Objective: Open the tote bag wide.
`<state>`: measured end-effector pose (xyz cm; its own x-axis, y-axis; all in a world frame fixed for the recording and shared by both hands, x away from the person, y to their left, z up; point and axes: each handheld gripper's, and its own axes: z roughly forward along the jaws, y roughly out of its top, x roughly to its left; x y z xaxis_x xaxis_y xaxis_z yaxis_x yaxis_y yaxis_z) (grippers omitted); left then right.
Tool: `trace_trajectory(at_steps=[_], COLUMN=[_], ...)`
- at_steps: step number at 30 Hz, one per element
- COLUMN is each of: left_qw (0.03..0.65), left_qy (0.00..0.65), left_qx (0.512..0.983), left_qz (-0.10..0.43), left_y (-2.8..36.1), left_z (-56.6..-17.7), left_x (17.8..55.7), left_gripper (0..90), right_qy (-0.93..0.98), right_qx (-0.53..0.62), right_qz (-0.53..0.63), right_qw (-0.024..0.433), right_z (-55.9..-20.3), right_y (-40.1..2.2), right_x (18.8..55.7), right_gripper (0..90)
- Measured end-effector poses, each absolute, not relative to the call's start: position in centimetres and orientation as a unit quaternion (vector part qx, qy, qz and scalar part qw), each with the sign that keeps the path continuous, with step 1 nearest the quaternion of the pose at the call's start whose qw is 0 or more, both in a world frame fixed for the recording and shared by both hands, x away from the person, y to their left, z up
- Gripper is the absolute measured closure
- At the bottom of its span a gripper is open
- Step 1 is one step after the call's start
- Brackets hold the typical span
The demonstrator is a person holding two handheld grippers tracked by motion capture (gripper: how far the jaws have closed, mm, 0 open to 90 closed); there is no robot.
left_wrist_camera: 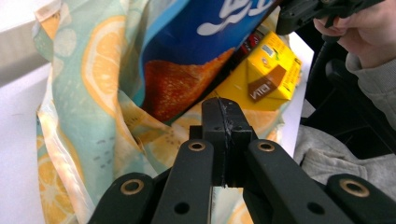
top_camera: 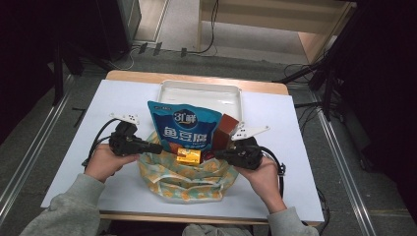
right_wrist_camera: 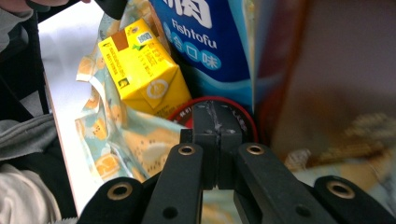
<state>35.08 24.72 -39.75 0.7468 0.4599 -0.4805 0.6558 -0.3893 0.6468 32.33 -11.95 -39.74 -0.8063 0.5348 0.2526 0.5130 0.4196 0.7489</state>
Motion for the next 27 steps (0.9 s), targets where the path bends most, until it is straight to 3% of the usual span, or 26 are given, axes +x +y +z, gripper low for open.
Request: trace_trajectory(at_steps=[11, 27], left_qw=[0.44, 0.44], left_qy=[0.335, 0.338], left_qx=[0.825, 0.824], left_qz=[-0.111, -0.115], left_y=[24.5, 24.9], left_z=[-40.4, -41.2], left_x=[35.0, 34.8], left_gripper=[90.0, 90.0], right_qy=[0.847, 0.856], right_qx=[0.3, 0.283], right_qz=[0.437, 0.433], right_qw=[0.026, 0.006], right_z=[-40.4, -41.1], right_y=[-10.4, -10.8], right_x=[32.6, 30.7], right_gripper=[90.0, 90.0])
